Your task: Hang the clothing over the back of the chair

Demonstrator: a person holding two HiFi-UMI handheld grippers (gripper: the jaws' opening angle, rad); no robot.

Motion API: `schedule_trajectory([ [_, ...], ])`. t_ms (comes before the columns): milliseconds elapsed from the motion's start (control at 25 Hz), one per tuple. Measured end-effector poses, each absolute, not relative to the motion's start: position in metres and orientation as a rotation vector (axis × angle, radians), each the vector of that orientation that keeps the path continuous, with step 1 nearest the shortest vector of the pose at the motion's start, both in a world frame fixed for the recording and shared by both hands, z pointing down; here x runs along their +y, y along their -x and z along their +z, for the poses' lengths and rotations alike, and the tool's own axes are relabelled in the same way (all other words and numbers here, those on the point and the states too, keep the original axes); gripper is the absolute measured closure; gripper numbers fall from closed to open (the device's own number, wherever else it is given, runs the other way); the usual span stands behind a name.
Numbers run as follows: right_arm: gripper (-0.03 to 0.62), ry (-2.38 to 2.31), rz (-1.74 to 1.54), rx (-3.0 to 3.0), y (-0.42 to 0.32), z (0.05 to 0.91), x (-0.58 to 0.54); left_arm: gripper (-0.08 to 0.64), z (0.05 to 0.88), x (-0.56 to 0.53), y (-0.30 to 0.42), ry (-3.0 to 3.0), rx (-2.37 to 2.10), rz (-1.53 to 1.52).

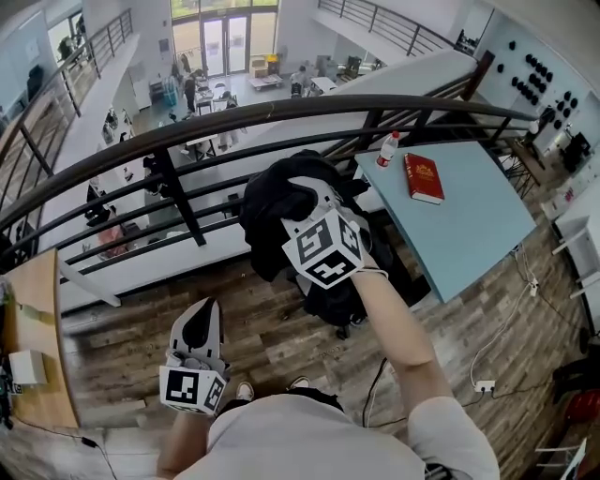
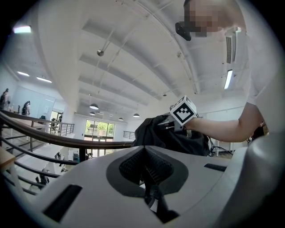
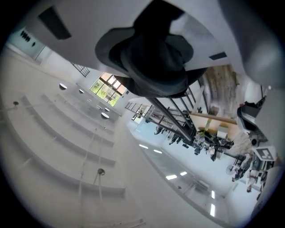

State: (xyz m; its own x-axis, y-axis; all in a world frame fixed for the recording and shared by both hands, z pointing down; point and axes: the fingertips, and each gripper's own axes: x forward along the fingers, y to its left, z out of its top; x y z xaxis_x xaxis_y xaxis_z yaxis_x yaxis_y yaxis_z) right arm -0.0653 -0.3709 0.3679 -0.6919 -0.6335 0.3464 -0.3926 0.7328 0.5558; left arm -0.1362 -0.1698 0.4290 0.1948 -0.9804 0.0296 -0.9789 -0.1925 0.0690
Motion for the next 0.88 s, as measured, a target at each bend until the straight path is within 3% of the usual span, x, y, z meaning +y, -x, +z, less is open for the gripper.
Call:
schedule_trajectory([
  [440,0.292,-0.596,-0.553,-2.319,0.069,0.398,-0.35,0.538,0.432,-0.162,0.146,-2.369,-1.927,-0.048],
  [880,0.278,-0.615,-0.491,-2.376,0.057,0.392,-0.33,0.538,0.431,-0.165,0.145,-2.419,-1.862,-0.046],
])
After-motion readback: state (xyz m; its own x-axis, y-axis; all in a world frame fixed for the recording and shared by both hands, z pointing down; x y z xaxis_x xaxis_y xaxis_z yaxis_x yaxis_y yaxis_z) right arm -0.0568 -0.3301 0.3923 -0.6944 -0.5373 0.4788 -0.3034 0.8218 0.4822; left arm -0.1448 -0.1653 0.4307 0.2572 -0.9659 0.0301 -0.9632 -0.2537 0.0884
